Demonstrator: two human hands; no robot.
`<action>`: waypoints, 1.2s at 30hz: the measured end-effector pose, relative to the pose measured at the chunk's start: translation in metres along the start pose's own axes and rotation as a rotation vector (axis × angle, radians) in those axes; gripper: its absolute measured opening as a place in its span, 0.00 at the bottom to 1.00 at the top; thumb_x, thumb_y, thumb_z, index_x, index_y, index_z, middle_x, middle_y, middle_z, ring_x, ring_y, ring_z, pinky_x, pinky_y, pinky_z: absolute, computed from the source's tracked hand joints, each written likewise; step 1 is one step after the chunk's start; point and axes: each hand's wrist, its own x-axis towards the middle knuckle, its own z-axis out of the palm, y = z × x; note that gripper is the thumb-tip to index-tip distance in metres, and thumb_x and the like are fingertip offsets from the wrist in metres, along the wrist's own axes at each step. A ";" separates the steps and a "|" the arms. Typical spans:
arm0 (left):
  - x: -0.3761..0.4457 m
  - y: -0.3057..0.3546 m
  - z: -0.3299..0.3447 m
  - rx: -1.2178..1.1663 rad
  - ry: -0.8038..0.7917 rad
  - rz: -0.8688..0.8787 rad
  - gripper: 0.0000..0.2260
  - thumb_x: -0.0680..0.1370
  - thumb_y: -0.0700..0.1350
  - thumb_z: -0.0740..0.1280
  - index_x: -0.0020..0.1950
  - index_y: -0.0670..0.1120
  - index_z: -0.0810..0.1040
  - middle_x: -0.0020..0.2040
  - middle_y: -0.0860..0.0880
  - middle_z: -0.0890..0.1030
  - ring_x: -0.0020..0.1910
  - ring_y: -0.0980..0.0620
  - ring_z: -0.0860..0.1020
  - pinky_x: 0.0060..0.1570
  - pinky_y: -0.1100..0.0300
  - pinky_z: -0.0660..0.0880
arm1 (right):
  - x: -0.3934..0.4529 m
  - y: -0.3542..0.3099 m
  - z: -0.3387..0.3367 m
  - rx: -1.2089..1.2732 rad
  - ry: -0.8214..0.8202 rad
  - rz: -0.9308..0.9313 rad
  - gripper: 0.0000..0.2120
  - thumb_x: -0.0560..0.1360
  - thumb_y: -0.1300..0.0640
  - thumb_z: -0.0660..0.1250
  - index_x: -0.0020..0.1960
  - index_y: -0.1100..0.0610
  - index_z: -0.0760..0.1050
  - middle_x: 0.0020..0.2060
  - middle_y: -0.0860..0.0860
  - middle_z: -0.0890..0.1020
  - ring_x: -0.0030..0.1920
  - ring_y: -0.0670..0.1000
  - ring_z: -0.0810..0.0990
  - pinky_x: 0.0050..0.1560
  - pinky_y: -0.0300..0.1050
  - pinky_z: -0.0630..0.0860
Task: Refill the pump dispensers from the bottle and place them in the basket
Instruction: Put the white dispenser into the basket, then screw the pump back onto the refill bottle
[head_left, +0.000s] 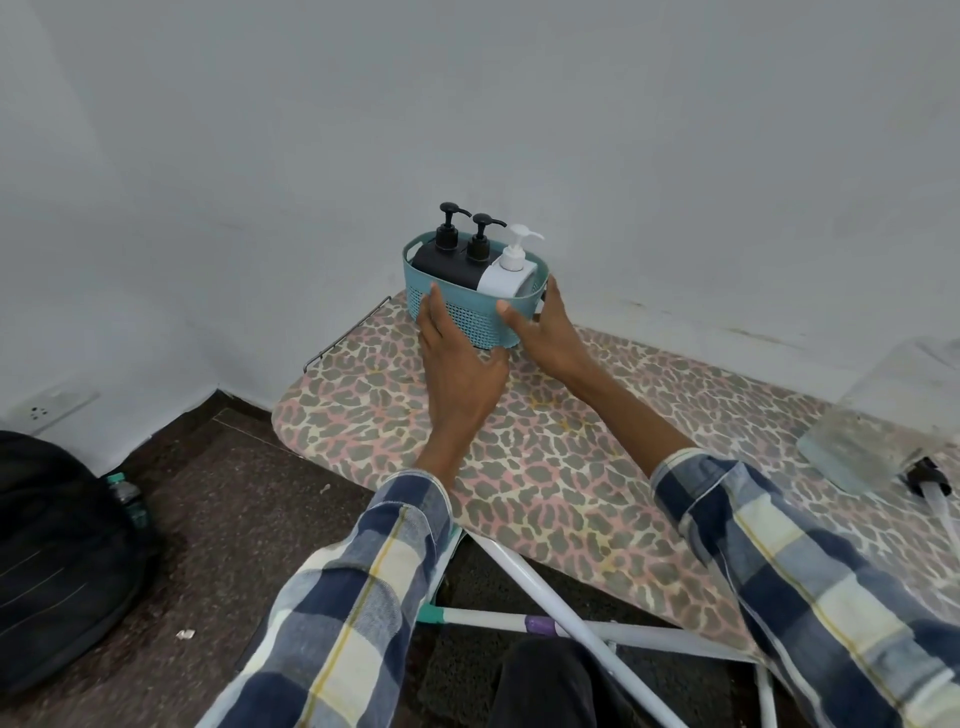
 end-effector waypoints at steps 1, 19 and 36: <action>0.000 -0.001 0.001 0.009 -0.003 0.004 0.47 0.75 0.48 0.73 0.86 0.45 0.49 0.83 0.41 0.57 0.82 0.37 0.59 0.75 0.34 0.69 | 0.000 0.002 0.000 0.003 0.006 -0.005 0.34 0.83 0.47 0.70 0.82 0.51 0.58 0.71 0.43 0.71 0.72 0.49 0.74 0.74 0.50 0.74; -0.034 0.033 0.004 0.088 -0.093 -0.018 0.38 0.77 0.44 0.74 0.82 0.41 0.59 0.80 0.39 0.61 0.77 0.37 0.66 0.75 0.41 0.70 | -0.078 -0.011 -0.088 -0.322 -0.090 0.093 0.36 0.84 0.53 0.68 0.85 0.54 0.54 0.83 0.51 0.64 0.77 0.56 0.71 0.75 0.54 0.70; -0.174 0.185 0.097 -0.149 -0.513 0.218 0.28 0.79 0.44 0.72 0.77 0.45 0.68 0.70 0.46 0.72 0.66 0.47 0.75 0.68 0.46 0.75 | -0.251 -0.017 -0.244 -0.409 0.325 -0.163 0.16 0.82 0.63 0.62 0.66 0.50 0.77 0.54 0.44 0.83 0.49 0.44 0.82 0.53 0.49 0.81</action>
